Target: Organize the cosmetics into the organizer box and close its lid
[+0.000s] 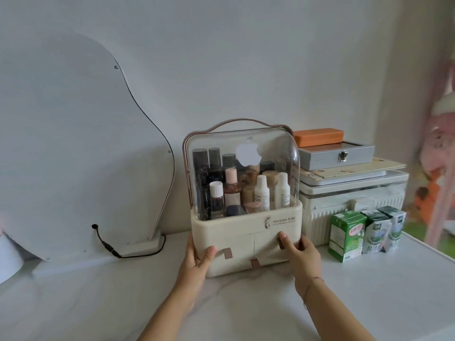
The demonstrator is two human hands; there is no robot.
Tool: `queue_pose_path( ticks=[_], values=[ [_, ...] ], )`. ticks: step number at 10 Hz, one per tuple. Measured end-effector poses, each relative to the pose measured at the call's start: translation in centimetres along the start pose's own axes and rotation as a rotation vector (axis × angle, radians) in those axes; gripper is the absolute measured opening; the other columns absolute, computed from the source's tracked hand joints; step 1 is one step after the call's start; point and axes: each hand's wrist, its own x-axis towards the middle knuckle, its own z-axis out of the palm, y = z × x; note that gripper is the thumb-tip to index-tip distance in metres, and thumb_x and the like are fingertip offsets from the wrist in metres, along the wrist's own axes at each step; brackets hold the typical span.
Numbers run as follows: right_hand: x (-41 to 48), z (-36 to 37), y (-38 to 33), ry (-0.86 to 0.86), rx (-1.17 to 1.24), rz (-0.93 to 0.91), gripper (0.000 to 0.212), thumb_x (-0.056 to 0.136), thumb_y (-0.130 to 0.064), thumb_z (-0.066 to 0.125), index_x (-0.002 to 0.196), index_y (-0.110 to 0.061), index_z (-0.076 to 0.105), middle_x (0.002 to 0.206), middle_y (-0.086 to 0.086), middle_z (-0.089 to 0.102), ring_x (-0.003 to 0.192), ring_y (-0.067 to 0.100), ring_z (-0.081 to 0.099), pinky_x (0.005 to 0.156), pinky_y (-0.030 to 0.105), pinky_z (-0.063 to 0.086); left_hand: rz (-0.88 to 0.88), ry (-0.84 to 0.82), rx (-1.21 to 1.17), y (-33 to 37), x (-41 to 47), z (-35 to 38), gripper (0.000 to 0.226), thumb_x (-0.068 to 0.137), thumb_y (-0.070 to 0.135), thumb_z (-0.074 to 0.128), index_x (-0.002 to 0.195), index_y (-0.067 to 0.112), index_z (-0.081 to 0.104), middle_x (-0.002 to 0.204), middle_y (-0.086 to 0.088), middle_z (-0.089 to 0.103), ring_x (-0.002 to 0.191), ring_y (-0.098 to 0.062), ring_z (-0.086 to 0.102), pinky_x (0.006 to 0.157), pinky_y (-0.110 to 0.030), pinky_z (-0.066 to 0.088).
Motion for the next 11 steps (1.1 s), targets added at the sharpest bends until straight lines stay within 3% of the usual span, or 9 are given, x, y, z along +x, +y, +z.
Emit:
queue_pose_path(
  ticks=[1, 2, 3, 5, 6, 8, 9, 10, 11],
  values=[
    [0.7, 0.7, 0.5, 0.044, -0.007, 0.004, 0.034, 0.078, -0.035, 0.074, 0.099, -0.010, 0.066, 0.079, -0.002, 0.064, 0.075, 0.013, 0.058, 0.066, 0.024, 0.043, -0.008, 0.022, 0.032, -0.5, 1.1, 0.0, 0.066, 0.078, 0.043, 0.061, 0.138, 0.028, 0.037, 0.101, 0.034, 0.065, 0.096, 0.014, 0.060, 0.074, -0.007, 0.045],
    [1.3, 1.6, 0.7, 0.100, 0.008, 0.052, 0.045, 0.075, -0.041, 0.075, 0.106, -0.009, 0.066, 0.095, 0.001, 0.070, 0.090, 0.018, 0.063, 0.080, 0.028, 0.048, -0.014, 0.042, 0.094, -1.2, 1.7, 0.0, 0.070, 0.076, 0.050, 0.062, 0.138, 0.032, 0.036, 0.107, 0.029, 0.066, 0.103, 0.008, 0.059, 0.078, -0.014, 0.043],
    [2.3, 2.6, 1.2, 0.147, 0.049, 0.094, 0.066, 0.068, -0.054, 0.074, 0.109, -0.004, 0.064, 0.094, 0.000, 0.059, 0.089, 0.016, 0.055, 0.085, 0.028, 0.044, -0.021, 0.040, 0.166, -1.7, 2.1, 0.0, 0.072, 0.073, 0.049, 0.059, 0.139, 0.033, 0.034, 0.118, 0.021, 0.061, 0.108, 0.005, 0.056, 0.076, -0.010, 0.041],
    [3.0, 3.5, 1.8, 0.248, 0.081, 0.148, 0.079, 0.072, -0.053, 0.072, 0.131, -0.004, 0.052, 0.131, 0.009, 0.057, 0.123, 0.025, 0.051, 0.101, 0.033, 0.038, -0.016, 0.062, 0.228, -2.0, 2.9, 0.0, 0.086, 0.062, 0.062, 0.059, 0.139, 0.032, 0.034, 0.118, 0.017, 0.062, 0.109, 0.000, 0.057, 0.076, -0.015, 0.042],
    [2.9, 3.5, 1.8, 0.227, 0.070, 0.145, 0.081, 0.067, -0.059, 0.072, 0.123, -0.003, 0.056, 0.122, 0.008, 0.059, 0.115, 0.023, 0.054, 0.098, 0.030, 0.039, -0.011, 0.060, 0.217, -2.1, 2.9, -0.1, 0.084, 0.063, 0.063, 0.059, 0.138, 0.034, 0.036, 0.118, 0.020, 0.062, 0.107, 0.004, 0.057, 0.077, -0.015, 0.042],
    [2.6, 3.2, 1.2, 0.197, 0.074, 0.130, 0.078, 0.076, -0.047, 0.072, 0.136, -0.003, 0.047, 0.137, 0.008, 0.053, 0.128, 0.024, 0.047, 0.104, 0.030, 0.035, -0.050, 0.062, 0.252, -1.3, 2.6, 0.1, 0.062, 0.080, 0.047, 0.061, 0.135, 0.034, 0.038, 0.111, 0.023, 0.061, 0.101, 0.007, 0.055, 0.073, -0.014, 0.040],
    [2.3, 2.8, 1.1, 0.136, 0.066, 0.116, 0.078, 0.080, -0.048, 0.068, 0.139, -0.003, 0.044, 0.141, 0.009, 0.048, 0.131, 0.025, 0.043, 0.108, 0.033, 0.033, -0.115, 0.043, 0.330, -0.2, 1.7, -0.1, 0.041, 0.081, 0.052, 0.060, 0.117, 0.042, 0.043, 0.104, 0.023, 0.060, 0.101, -0.006, 0.058, 0.074, -0.016, 0.042],
    [2.2, 2.3, 0.6, 0.076, 0.047, 0.104, 0.065, 0.087, -0.047, 0.058, 0.133, -0.002, 0.049, 0.136, 0.011, 0.051, 0.126, 0.028, 0.046, 0.105, 0.035, 0.033, -0.169, -0.029, 0.320, 0.5, -0.2, -1.1, 0.049, 0.070, 0.059, 0.063, 0.113, 0.041, 0.047, 0.112, 0.025, 0.063, 0.116, -0.015, 0.057, 0.093, -0.026, 0.044],
    [2.3, 1.4, 0.8, -0.002, -0.035, 0.135, 0.043, 0.093, -0.042, 0.050, 0.113, -0.004, 0.058, 0.111, 0.011, 0.058, 0.104, 0.027, 0.051, 0.096, 0.036, 0.037, -0.176, -0.118, 0.524, -0.2, -3.9, -1.5, 0.091, 0.071, 0.064, 0.058, 0.146, 0.025, 0.025, 0.139, 0.016, 0.038, 0.138, -0.011, 0.032, 0.112, -0.026, 0.025]
  ],
)
